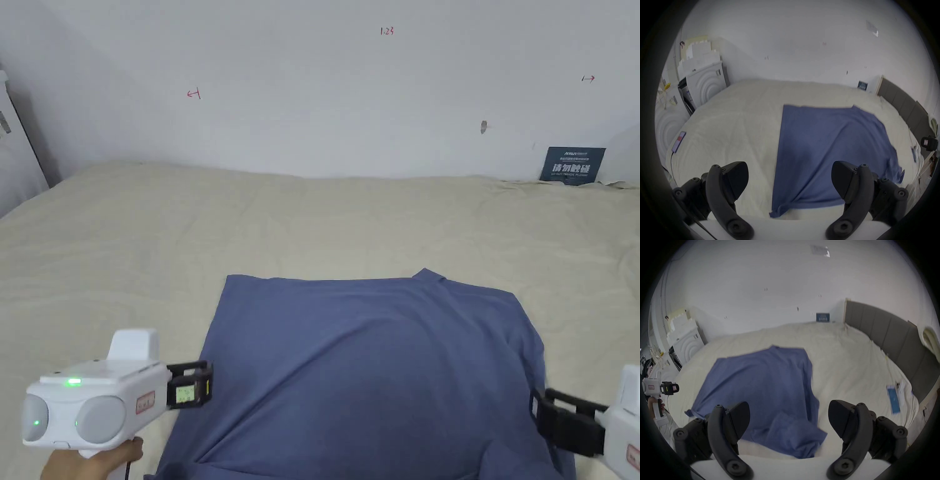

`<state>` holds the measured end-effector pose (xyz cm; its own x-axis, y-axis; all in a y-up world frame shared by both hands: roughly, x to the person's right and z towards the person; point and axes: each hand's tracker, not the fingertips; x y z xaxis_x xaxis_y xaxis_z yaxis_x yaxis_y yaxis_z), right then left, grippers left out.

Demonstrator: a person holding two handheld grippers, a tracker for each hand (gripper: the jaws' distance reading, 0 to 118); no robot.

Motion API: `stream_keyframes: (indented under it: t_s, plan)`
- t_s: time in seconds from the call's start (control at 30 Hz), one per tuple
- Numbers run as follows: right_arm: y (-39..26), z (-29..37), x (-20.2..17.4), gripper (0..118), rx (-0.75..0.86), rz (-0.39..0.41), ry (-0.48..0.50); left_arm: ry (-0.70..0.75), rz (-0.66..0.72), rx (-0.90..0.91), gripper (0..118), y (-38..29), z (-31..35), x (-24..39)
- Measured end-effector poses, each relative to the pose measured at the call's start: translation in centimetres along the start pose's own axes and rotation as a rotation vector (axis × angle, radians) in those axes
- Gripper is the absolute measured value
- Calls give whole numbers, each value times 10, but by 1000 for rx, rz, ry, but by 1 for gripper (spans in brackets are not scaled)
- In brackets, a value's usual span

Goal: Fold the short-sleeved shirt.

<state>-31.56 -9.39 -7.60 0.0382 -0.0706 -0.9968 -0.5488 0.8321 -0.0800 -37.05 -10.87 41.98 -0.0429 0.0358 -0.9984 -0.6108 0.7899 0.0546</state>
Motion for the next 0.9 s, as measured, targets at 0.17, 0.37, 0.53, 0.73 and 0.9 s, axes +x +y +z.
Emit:
stream_keyframes:
  t_s: [0.17, 0.37, 0.53, 0.73, 0.9]
  plan:
    - [31, 22, -22, 100, 168, 51, -34, 12, -14, 217, 108, 33, 26, 16]
    - [43, 38, -39, 90, 328, 99, -98, 29, -59, 432, 96, 45, 44, 35]
    - [40, 39, -41, 15, 407, 100, -122, 44, -81, 486, 21, 41, 46, 48]
    - [34, 38, -38, 0, 455, 104, -131, 13, -60, 469, 0, 35, 41, 51]
    - [33, 35, -33, 0, 448, 85, -128, 11, -67, 452, 0, 33, 39, 52]
